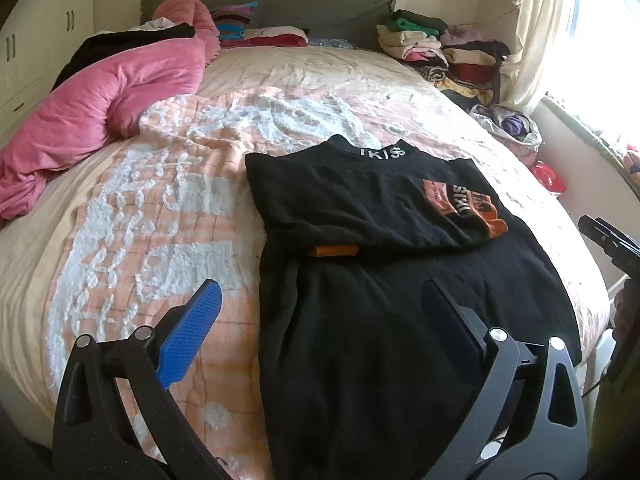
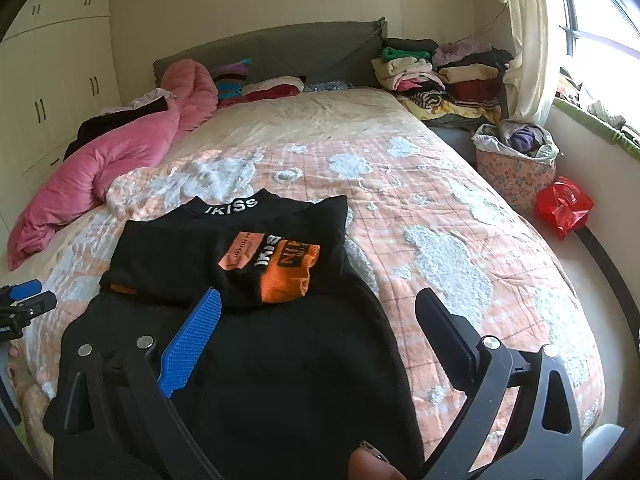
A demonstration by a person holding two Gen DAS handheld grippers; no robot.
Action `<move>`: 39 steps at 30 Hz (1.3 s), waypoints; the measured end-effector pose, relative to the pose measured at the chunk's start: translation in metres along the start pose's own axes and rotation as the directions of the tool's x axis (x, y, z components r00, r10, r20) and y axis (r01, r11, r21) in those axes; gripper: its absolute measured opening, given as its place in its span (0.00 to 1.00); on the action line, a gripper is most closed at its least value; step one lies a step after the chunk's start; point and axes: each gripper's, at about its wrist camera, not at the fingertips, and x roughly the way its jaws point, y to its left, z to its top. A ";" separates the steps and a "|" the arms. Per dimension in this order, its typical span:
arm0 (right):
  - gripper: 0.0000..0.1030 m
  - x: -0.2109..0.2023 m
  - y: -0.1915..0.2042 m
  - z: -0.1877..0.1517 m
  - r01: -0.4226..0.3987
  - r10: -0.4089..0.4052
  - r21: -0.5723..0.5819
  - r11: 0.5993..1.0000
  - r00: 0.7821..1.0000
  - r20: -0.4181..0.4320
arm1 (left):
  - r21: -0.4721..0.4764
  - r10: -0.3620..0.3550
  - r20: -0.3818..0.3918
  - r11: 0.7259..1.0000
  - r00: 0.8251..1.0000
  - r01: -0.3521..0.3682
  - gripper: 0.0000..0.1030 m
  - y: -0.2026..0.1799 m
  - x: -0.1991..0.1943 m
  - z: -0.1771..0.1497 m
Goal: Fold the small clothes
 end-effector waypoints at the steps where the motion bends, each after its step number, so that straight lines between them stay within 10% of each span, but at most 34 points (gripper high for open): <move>1: 0.94 0.000 0.000 0.000 0.001 -0.001 0.000 1.000 1.000 0.000 | 0.000 0.000 -0.001 1.000 1.000 0.000 0.91 0.000 -0.001 -0.001; 39: 0.94 -0.013 -0.022 -0.054 -0.005 0.000 -0.041 0.999 0.994 -0.110 | 0.021 -0.029 -0.172 0.999 0.985 0.033 0.91 0.018 -0.017 -0.085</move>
